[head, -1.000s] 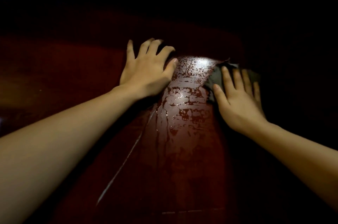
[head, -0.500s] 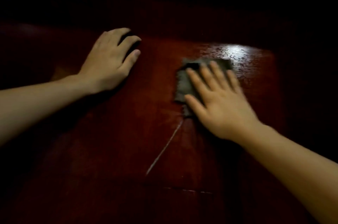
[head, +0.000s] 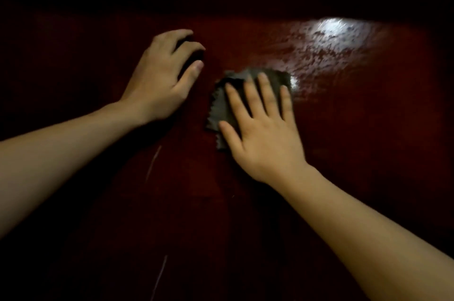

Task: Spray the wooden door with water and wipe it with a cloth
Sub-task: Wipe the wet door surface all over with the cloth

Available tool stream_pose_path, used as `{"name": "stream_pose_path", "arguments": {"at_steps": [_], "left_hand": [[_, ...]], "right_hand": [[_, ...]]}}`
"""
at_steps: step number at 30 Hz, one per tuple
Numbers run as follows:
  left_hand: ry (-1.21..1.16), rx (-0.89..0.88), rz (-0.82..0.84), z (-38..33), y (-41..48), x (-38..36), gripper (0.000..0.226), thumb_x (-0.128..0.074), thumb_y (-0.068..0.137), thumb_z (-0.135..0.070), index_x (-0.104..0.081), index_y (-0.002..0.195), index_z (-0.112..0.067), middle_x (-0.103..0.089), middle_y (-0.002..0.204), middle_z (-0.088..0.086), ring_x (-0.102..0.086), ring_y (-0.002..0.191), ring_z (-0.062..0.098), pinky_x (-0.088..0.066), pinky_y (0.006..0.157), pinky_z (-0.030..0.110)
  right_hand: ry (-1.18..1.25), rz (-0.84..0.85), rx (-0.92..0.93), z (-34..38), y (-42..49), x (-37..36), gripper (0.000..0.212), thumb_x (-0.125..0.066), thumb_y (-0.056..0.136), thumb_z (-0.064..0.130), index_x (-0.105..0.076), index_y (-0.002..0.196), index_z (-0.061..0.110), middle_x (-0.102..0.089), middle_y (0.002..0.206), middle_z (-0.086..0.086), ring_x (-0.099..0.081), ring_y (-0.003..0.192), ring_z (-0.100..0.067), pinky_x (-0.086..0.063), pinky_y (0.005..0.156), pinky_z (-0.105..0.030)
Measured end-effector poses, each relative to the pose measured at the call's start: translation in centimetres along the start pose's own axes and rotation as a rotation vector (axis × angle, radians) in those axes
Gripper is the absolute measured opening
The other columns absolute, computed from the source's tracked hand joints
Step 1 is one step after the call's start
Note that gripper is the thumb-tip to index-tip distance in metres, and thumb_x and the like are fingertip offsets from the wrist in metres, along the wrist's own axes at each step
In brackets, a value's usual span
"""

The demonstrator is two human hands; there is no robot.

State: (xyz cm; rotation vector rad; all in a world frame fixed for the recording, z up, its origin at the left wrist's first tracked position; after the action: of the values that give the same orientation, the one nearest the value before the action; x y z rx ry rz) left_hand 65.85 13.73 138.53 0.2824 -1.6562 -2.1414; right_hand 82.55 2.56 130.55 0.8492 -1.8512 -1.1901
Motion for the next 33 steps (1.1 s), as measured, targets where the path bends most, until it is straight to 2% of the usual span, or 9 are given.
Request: {"name": "stream_pose_path", "arguments": {"at_steps": [4,9,12,15,19,23,26,30,33], "left_hand": [[0.085,0.067,0.054,4.5,-5.1,3.4,0.05,-0.039,0.106,-0.043,-0.056,0.143,-0.013,-0.043,0.158,0.014,-0.035,0.148,0.033,-0.031,0.121,0.049],[0.248,-0.046,0.23,8.7,-8.6,6.5,0.053,-0.036,0.107,-0.045,-0.05,0.149,-0.016,-0.037,0.162,0.013,-0.033,0.15,0.035,-0.033,0.12,0.059],[0.264,0.051,0.18,11.5,-7.9,7.7,0.053,-0.036,0.108,-0.044,-0.047,0.151,-0.016,-0.035,0.164,0.014,-0.03,0.151,0.035,-0.03,0.122,0.056],[0.167,0.227,0.105,14.0,-9.2,8.3,0.054,-0.033,0.109,-0.043,-0.042,0.156,-0.017,-0.027,0.169,0.013,-0.022,0.157,0.033,-0.021,0.128,0.049],[0.251,0.206,0.13,14.4,-11.9,7.5,0.06,-0.031,0.11,-0.046,-0.025,0.165,-0.024,-0.01,0.176,0.009,-0.005,0.163,0.026,-0.001,0.132,0.046],[0.264,0.204,0.108,14.4,-12.1,7.3,0.061,-0.029,0.109,-0.05,-0.024,0.166,-0.026,-0.011,0.176,0.008,-0.005,0.163,0.024,-0.001,0.133,0.046],[0.269,0.194,0.091,14.8,-12.6,7.3,0.062,-0.029,0.109,-0.051,-0.025,0.165,-0.026,-0.012,0.176,0.008,-0.006,0.163,0.024,-0.002,0.133,0.048],[0.239,0.179,0.054,15.0,-12.7,7.1,0.059,-0.028,0.11,-0.048,-0.03,0.164,-0.026,-0.016,0.175,0.008,-0.01,0.163,0.024,-0.004,0.132,0.048],[0.183,0.202,0.008,15.5,-12.6,7.0,0.055,-0.026,0.11,-0.046,-0.036,0.161,-0.026,-0.021,0.174,0.006,-0.013,0.162,0.022,-0.005,0.132,0.046]], "right_hand": [[-0.004,0.011,0.119,7.0,1.9,-1.1,0.068,-0.017,0.105,0.058,-0.009,0.165,0.027,-0.005,0.173,-0.008,0.007,0.16,-0.03,0.002,0.127,-0.057],[-0.028,0.032,0.122,9.4,3.3,-1.6,0.069,-0.013,0.105,0.06,-0.008,0.165,0.027,-0.005,0.173,-0.008,0.006,0.16,-0.031,0.001,0.127,-0.058],[-0.022,0.049,0.127,11.8,3.8,-1.7,0.071,-0.009,0.104,0.062,-0.005,0.165,0.027,-0.002,0.174,-0.007,0.009,0.159,-0.03,0.002,0.127,-0.058],[-0.01,0.056,0.138,13.8,3.2,-2.0,0.071,-0.006,0.103,0.063,-0.007,0.165,0.028,-0.004,0.174,-0.006,0.008,0.16,-0.029,0.002,0.127,-0.058],[-0.035,0.036,0.203,12.5,1.7,-2.0,0.062,-0.018,0.107,0.05,-0.016,0.164,0.029,-0.012,0.173,-0.005,-0.003,0.16,-0.028,-0.005,0.128,-0.056],[-0.026,0.03,-0.005,9.4,-1.0,-1.7,0.059,-0.023,0.108,0.046,-0.016,0.164,0.029,-0.016,0.172,-0.009,-0.003,0.16,-0.031,-0.004,0.128,-0.055],[-0.021,0.018,-0.129,12.5,-2.1,-2.2,0.062,-0.024,0.107,0.047,-0.017,0.164,0.026,-0.016,0.171,-0.013,-0.001,0.159,-0.035,-0.002,0.127,-0.059],[-0.01,0.043,0.192,22.9,-2.0,-4.5,0.061,-0.03,0.105,0.047,-0.026,0.163,0.026,-0.015,0.172,-0.009,-0.004,0.16,-0.033,-0.006,0.127,-0.057],[-0.001,0.06,0.245,26.4,-1.5,-5.5,0.061,-0.028,0.107,0.047,-0.022,0.164,0.025,-0.01,0.173,-0.007,-0.001,0.16,-0.031,-0.004,0.127,-0.056]]}}
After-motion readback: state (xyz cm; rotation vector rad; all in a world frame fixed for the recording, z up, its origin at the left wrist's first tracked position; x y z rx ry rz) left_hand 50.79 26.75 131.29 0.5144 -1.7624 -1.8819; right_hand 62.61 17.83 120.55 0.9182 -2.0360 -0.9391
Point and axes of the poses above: each hand's wrist, its own y-axis towards the middle knuckle, its own x-axis out of the back of the hand, z = x × y, the point moved 3 cm from there along y, towards the middle knuckle
